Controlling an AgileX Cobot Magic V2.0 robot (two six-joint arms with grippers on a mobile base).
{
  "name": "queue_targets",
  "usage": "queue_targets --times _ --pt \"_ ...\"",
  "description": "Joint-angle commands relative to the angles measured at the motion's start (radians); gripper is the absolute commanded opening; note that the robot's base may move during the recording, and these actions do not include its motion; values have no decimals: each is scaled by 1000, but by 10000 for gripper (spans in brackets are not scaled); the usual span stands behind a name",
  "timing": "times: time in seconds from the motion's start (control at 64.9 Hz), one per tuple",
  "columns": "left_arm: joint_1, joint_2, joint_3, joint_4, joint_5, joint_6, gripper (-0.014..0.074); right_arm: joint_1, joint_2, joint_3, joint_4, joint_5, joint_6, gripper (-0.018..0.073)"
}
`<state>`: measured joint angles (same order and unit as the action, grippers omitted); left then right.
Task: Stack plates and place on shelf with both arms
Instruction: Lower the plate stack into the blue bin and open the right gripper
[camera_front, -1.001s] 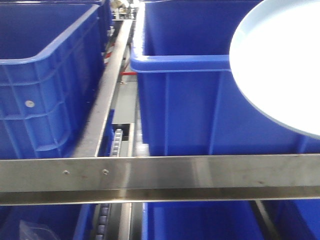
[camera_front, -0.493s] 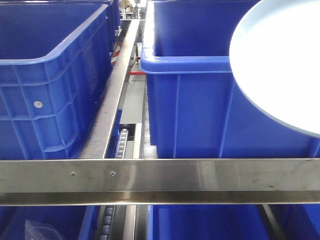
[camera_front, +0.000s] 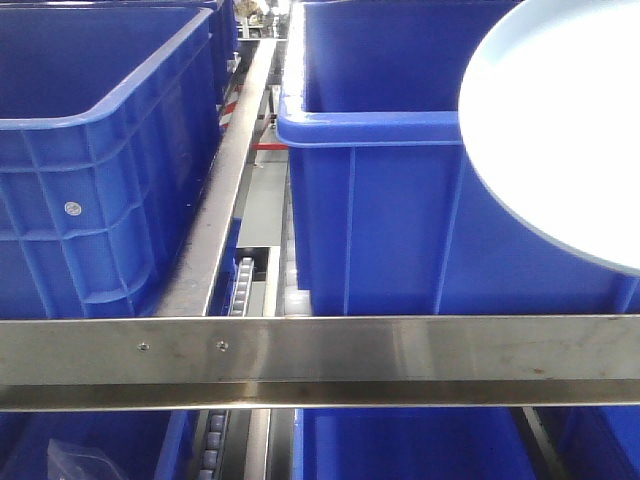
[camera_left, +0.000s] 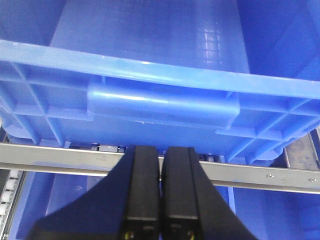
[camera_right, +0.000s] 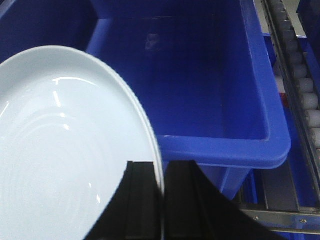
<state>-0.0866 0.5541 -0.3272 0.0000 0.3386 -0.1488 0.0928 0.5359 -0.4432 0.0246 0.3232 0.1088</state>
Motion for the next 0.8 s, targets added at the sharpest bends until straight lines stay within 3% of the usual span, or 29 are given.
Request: queue_targets --times 0.0,0.447,0.786 --pt "3 4 -30 0 -78 -10 90 -7 0 -33 -3 -96 -2 22" --pt "3 4 -30 0 -78 -10 90 -7 0 -33 -1 -99 -2 22" --pt "3 4 -30 0 -78 -10 90 -7 107 -122 8 -253 -1 22"
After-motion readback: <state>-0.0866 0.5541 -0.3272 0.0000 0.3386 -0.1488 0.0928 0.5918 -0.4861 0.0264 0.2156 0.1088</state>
